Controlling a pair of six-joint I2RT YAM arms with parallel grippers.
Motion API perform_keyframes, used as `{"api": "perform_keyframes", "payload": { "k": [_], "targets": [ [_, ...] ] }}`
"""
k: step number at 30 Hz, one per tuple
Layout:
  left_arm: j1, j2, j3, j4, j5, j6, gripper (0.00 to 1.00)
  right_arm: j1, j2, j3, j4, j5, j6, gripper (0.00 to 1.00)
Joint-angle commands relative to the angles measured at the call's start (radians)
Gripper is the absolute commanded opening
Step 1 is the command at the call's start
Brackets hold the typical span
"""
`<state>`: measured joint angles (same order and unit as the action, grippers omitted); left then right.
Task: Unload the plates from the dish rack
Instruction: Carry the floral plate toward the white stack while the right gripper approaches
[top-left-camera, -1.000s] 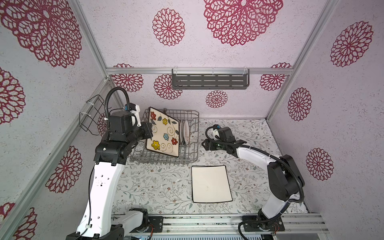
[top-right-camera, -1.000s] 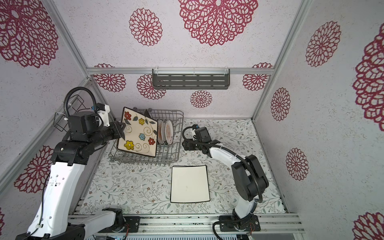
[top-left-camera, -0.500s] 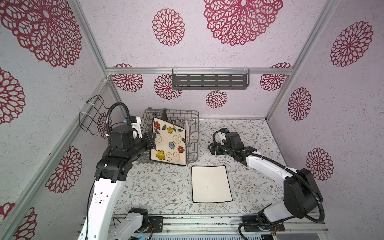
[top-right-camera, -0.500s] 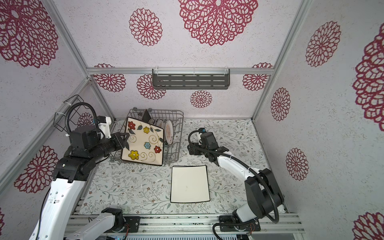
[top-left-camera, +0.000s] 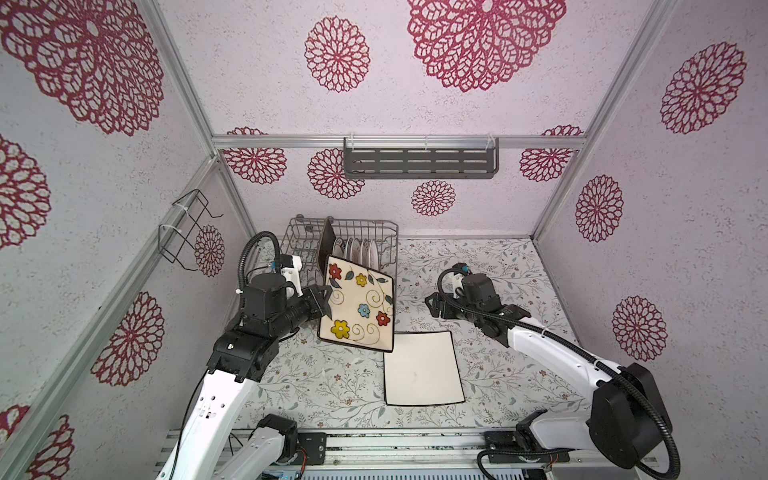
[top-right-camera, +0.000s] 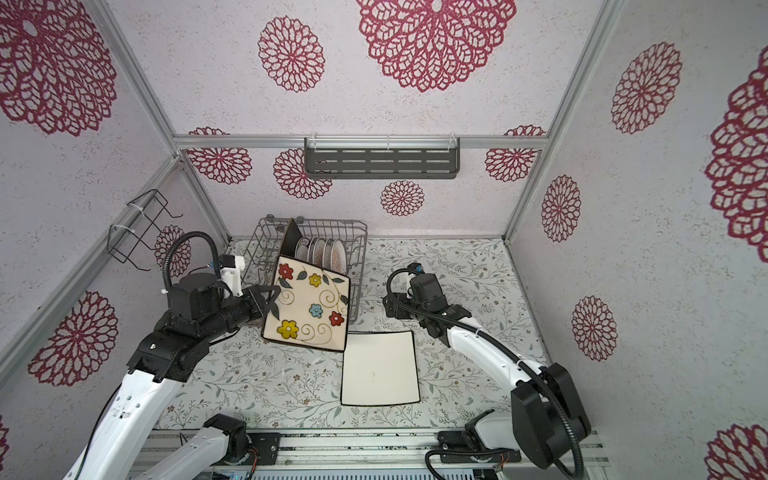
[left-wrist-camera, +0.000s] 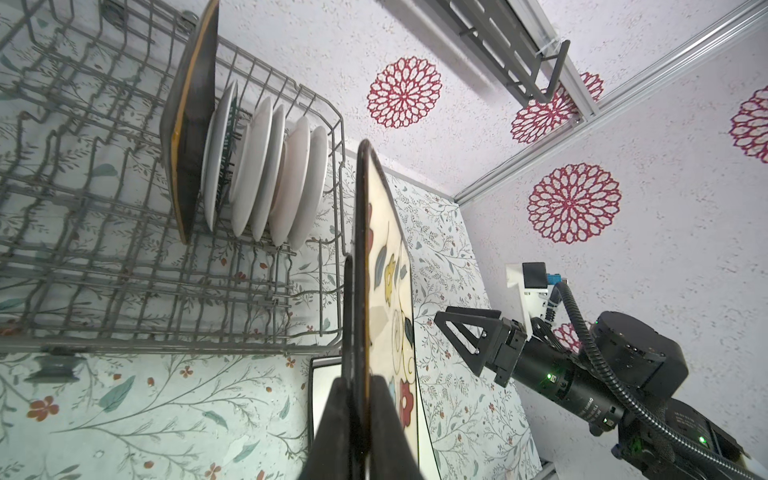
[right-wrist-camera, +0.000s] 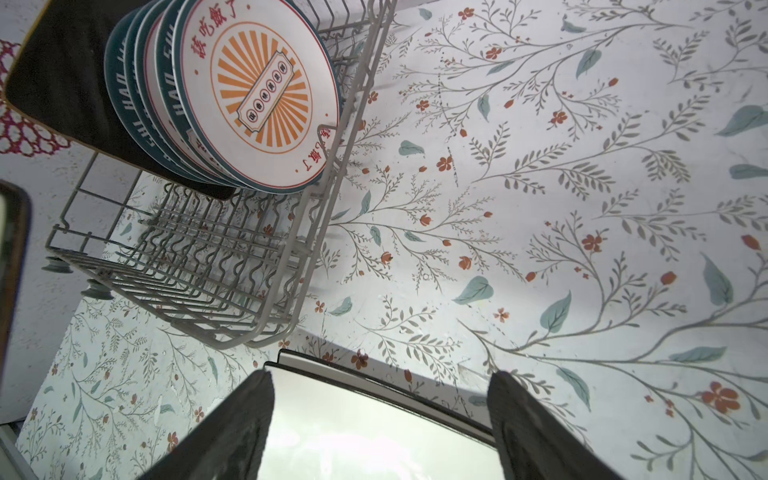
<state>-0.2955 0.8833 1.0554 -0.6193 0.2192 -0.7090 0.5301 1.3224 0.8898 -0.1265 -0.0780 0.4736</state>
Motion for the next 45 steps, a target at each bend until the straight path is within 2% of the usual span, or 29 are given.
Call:
{"api": "perform_keyframes", "payload": {
  "k": [1, 17, 30, 40, 45],
  "targets": [
    [-0.033, -0.027, 0.016, 0.228, 0.012, -0.078, 0.0, -0.002, -0.048, -0.008, -0.021, 0.024, 0.027, 0.84],
    [-0.154, 0.016, -0.082, 0.351, -0.009, -0.141, 0.0, -0.003, -0.159, -0.104, -0.055, 0.023, 0.082, 0.86],
    [-0.233, 0.011, -0.175, 0.442, -0.041, -0.208, 0.0, -0.003, -0.265, -0.19, -0.058, -0.029, 0.143, 0.87],
    [-0.283, 0.011, -0.233, 0.482, -0.062, -0.251, 0.0, -0.001, -0.259, -0.237, -0.028, -0.101, 0.198, 0.88],
    [-0.311, 0.01, -0.273, 0.51, -0.086, -0.282, 0.0, -0.001, -0.278, -0.26, -0.023, -0.1, 0.217, 0.88]
  ]
}}
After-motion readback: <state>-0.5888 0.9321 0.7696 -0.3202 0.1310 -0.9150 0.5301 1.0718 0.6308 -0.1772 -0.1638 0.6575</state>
